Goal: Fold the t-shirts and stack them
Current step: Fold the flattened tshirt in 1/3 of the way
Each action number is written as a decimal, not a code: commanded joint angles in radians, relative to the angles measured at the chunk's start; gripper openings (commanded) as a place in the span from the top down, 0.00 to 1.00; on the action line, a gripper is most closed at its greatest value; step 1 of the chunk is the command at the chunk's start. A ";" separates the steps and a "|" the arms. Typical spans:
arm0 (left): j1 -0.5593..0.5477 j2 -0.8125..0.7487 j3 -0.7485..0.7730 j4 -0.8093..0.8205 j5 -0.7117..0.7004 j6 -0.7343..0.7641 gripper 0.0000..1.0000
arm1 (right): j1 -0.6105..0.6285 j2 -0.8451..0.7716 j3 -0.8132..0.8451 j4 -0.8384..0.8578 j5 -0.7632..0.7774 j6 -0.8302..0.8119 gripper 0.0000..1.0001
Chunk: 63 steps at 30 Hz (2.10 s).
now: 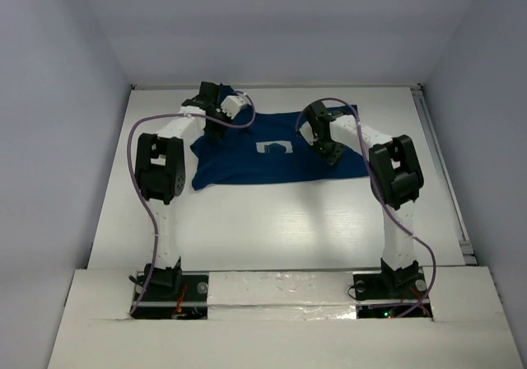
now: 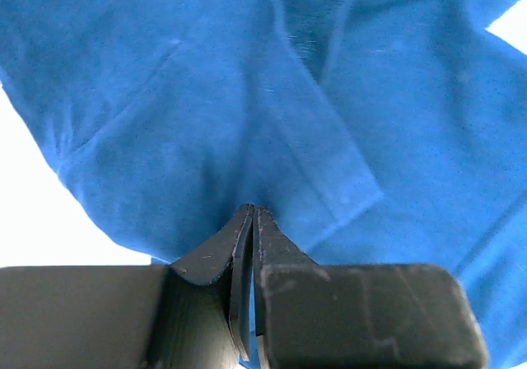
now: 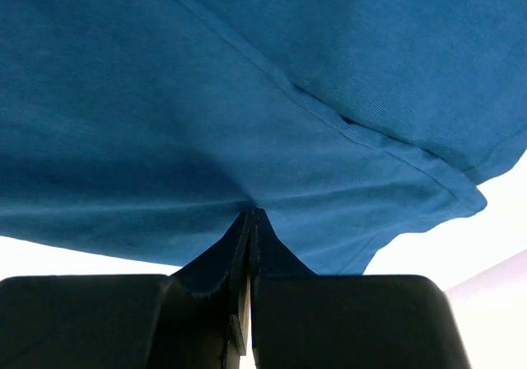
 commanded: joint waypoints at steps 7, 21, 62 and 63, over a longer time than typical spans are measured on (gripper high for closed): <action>0.007 0.047 0.009 0.133 -0.276 -0.150 1.00 | 0.007 -0.053 -0.031 0.015 -0.076 0.011 0.92; 0.027 -0.270 -0.176 0.243 0.063 -0.178 1.00 | 0.007 -0.102 -0.089 0.049 -0.090 0.026 0.89; 0.067 -0.237 -0.564 -0.011 -0.004 0.121 1.00 | 0.007 -0.072 -0.156 -0.056 -0.194 0.017 0.97; 0.067 -0.240 -0.564 -0.019 -0.003 0.127 1.00 | 0.007 -0.072 -0.162 -0.060 -0.202 0.017 0.98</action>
